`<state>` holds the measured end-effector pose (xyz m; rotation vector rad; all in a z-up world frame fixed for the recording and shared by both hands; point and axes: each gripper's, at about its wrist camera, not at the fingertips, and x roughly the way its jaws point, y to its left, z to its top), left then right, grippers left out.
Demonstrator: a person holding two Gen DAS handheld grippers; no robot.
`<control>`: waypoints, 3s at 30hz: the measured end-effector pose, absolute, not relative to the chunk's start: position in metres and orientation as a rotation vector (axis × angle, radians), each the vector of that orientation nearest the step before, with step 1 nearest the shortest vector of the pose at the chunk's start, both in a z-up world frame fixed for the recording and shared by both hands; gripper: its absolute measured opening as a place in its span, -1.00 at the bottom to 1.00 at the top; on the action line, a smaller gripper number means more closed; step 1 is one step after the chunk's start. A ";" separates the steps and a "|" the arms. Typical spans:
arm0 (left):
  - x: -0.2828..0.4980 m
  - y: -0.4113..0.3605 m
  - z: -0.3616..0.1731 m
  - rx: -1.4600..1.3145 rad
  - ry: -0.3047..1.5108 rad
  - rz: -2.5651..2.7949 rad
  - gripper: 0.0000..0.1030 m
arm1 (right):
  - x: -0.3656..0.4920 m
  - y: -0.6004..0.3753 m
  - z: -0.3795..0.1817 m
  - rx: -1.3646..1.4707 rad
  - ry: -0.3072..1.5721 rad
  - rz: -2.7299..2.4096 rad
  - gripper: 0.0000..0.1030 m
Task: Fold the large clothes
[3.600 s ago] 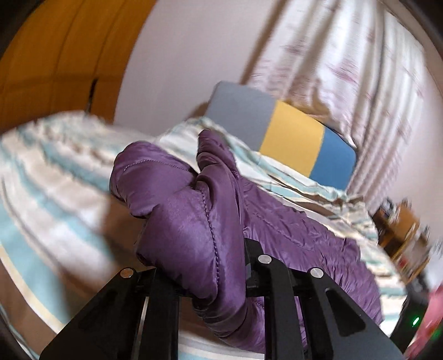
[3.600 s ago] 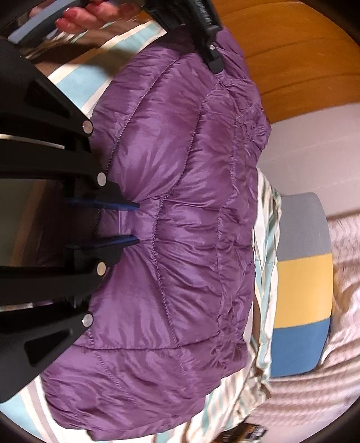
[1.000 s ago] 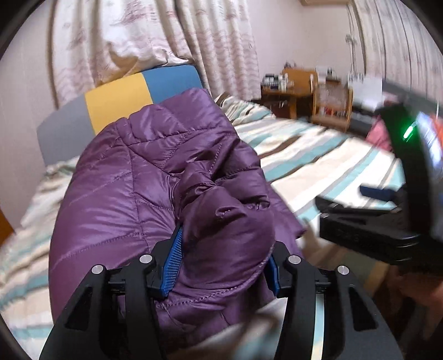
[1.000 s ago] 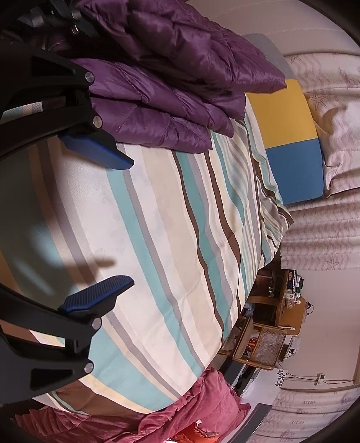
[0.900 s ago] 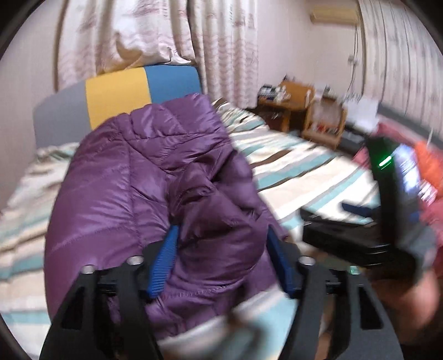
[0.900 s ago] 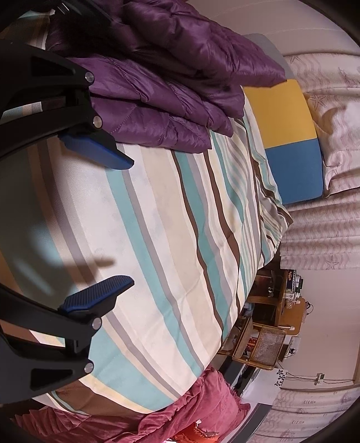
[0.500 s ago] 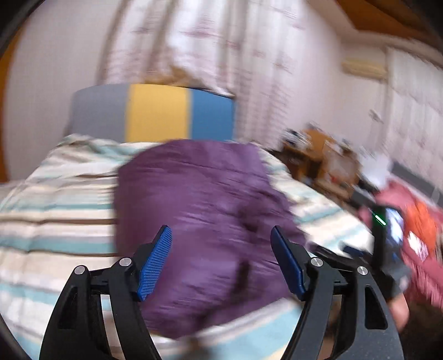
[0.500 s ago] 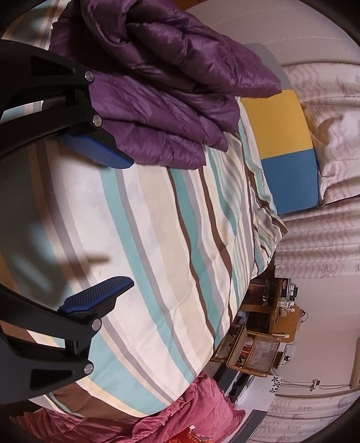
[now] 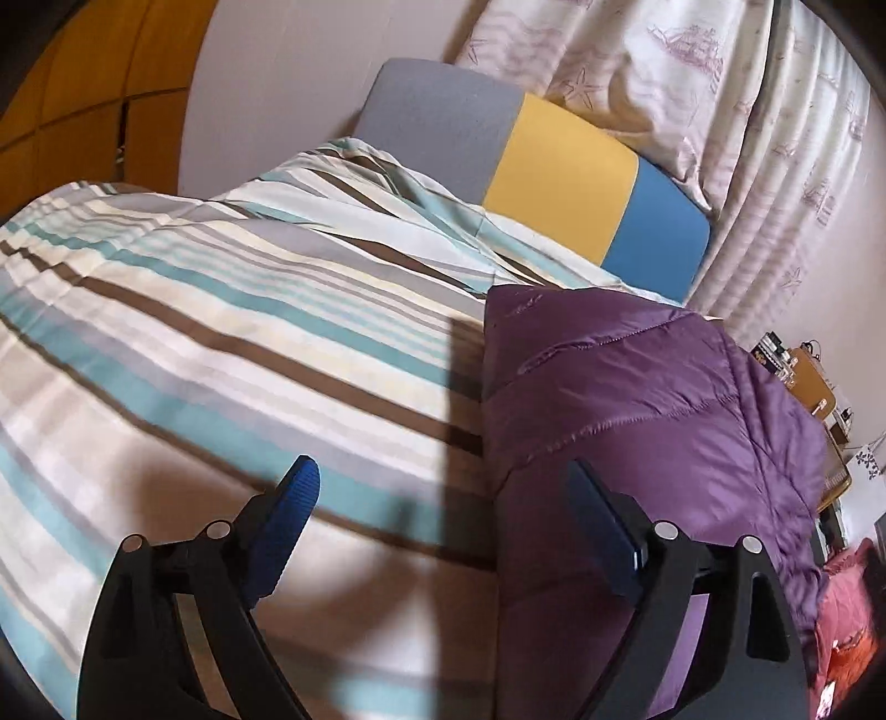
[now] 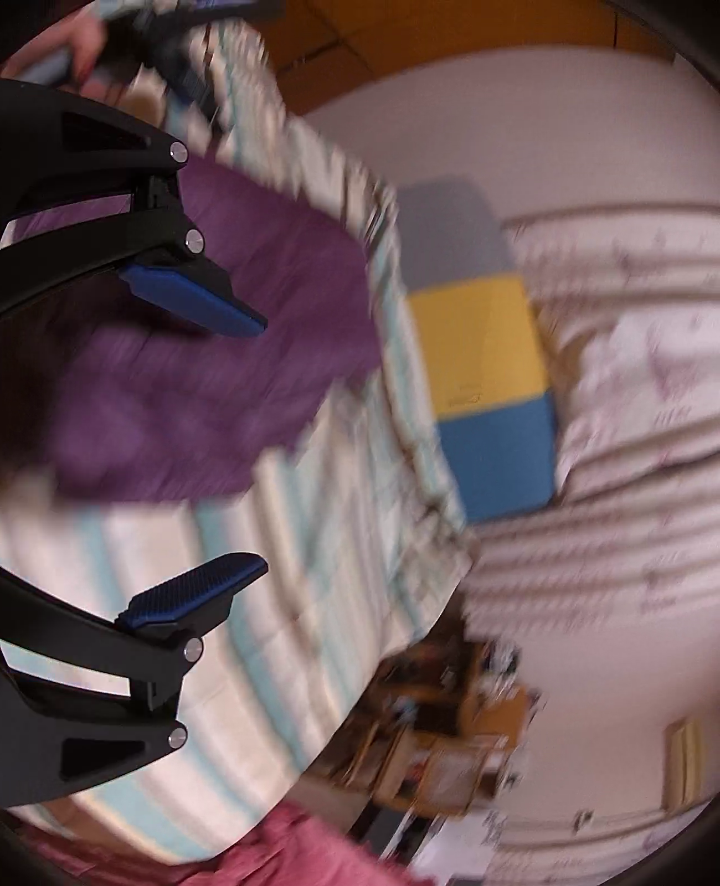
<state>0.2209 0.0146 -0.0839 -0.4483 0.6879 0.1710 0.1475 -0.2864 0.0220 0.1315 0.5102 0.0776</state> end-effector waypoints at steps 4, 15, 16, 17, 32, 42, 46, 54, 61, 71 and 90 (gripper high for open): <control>0.238 0.000 -0.085 -0.380 0.702 0.168 0.74 | 0.182 -0.234 0.042 0.133 0.519 0.221 0.55; 0.258 -0.022 -0.083 -0.241 0.711 0.134 0.71 | 0.285 -0.207 -0.014 0.056 0.681 0.164 0.45; 0.261 -0.026 -0.082 -0.225 0.712 0.126 0.71 | 0.285 -0.215 -0.020 0.057 0.691 0.150 0.45; 0.263 -0.030 -0.082 -0.211 0.711 0.120 0.71 | 0.287 -0.224 -0.029 0.066 0.705 0.131 0.45; 0.282 -0.075 -0.089 -0.021 0.709 0.096 0.71 | 0.291 -0.274 -0.093 0.077 0.744 0.035 0.46; 0.294 -0.076 -0.062 -0.116 0.796 0.112 0.71 | 0.298 -0.289 -0.108 0.146 0.793 0.038 0.48; 0.317 -0.084 -0.045 -0.142 0.815 0.154 0.71 | 0.296 -0.290 -0.106 0.156 0.786 0.035 0.48; 0.367 -0.088 -0.091 -0.070 0.970 0.233 0.77 | 0.292 -0.292 -0.105 0.169 0.774 0.032 0.49; 0.367 -0.085 -0.120 0.018 0.874 0.249 0.89 | 0.293 -0.286 -0.106 0.150 0.777 0.033 0.51; 0.370 -0.066 -0.131 -0.134 0.925 0.172 0.89 | 0.300 -0.284 -0.113 0.138 0.795 0.026 0.54; 0.271 -0.102 -0.108 0.060 0.706 0.060 0.94 | 0.257 -0.313 -0.103 0.250 0.734 0.043 0.80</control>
